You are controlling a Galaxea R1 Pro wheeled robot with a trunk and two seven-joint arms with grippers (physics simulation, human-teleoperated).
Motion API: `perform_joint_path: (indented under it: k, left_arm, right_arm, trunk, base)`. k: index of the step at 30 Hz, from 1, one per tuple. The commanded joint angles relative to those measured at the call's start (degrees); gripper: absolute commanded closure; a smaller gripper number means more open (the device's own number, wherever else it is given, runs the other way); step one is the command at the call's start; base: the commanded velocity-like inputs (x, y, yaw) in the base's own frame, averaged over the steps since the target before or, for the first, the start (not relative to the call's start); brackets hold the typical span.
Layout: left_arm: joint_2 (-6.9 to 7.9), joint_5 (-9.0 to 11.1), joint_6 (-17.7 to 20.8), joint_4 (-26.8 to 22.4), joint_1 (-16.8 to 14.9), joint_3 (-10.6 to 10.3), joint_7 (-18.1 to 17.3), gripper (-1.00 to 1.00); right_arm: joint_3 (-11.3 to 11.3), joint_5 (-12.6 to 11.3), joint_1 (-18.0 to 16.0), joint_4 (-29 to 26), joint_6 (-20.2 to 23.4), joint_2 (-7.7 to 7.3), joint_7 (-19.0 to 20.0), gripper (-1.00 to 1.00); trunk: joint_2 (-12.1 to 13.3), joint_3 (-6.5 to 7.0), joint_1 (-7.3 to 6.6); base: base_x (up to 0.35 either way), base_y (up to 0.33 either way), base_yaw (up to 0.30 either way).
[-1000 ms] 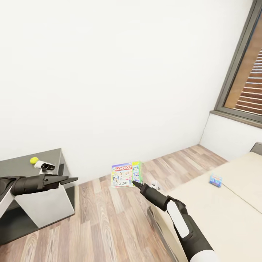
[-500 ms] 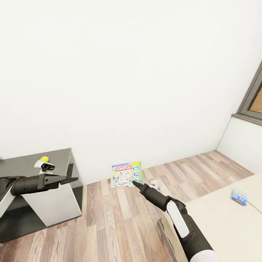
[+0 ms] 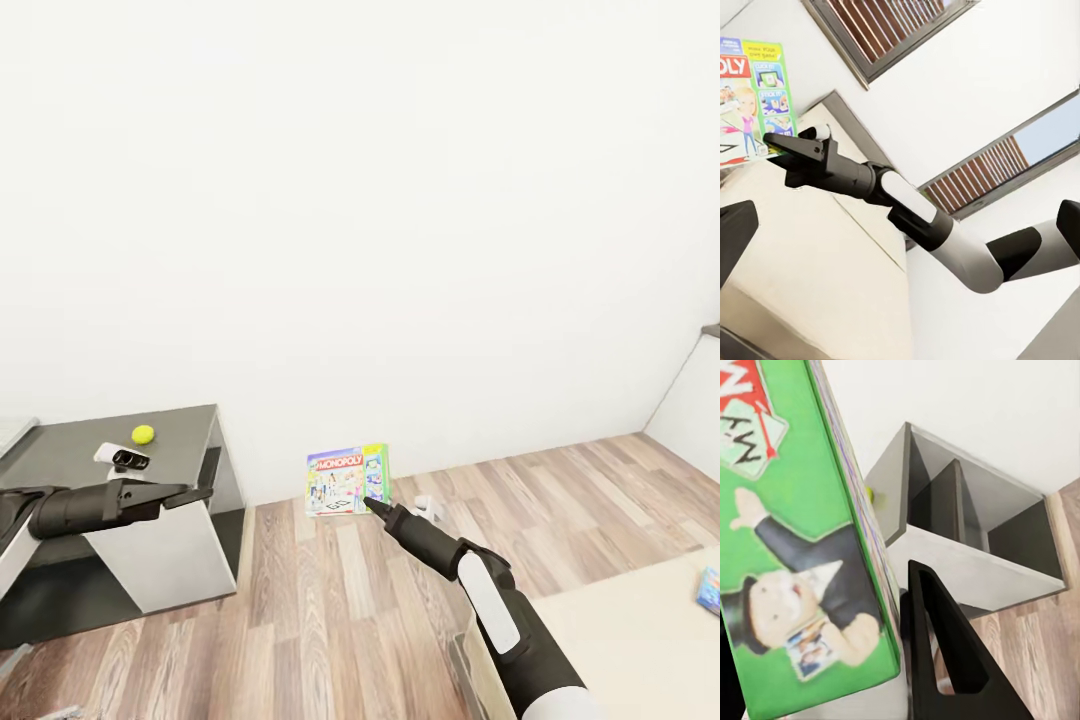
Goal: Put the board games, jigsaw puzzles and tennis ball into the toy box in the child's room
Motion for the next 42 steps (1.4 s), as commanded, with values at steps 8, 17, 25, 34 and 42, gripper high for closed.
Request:
perform_joint_path:
  k: [8, 17, 25, 34, 42]
  left_arm:
    - [0.01, 0.01, 0.54, 0.03, -0.07, -0.03, -0.19, -1.0]
    - [-0.03, -0.01, 0.6, 0.03, -0.08, -0.06, -0.19, -1.0]
    - [-0.03, 0.01, 0.54, 0.03, -0.06, -0.06, -0.19, -1.0]
    - [-0.02, 0.01, 0.58, 0.03, -0.03, -0.03, -0.19, -1.0]
    - [-0.01, 0.05, 0.6, 0.03, -0.05, -0.03, -0.19, -1.0]
  right_arm:
    - [-0.06, -0.54, -0.04, -0.05, 0.36, 0.0, 0.0, 1.0]
    - [-0.06, -0.54, -0.04, -0.05, 0.44, 0.0, 0.0, 1.0]
    - [-0.06, -0.54, -0.04, -0.05, 0.45, 0.0, 0.0, 1.0]
    - [-0.06, -0.54, -0.04, -0.05, 0.4, 0.0, 0.0, 1.0]
    - [-0.06, -0.54, -0.04, -0.05, 0.4, 0.0, 0.0, 1.0]
  trunk:
    - [-0.13, -0.5, 0.05]
    - [-0.13, -0.93, 0.05]
    - [-0.13, -1.3, 0.05]
    - [-0.13, -1.73, 0.05]
    - [-0.13, -2.1, 0.05]
  base:
    - [0.135, -0.139, 0.203]
    - [0.024, -0.044, 0.203]
    - [0.001, -0.001, 0.203]
    - [0.0, 0.0, 0.203]
    - [0.0, 0.0, 0.203]
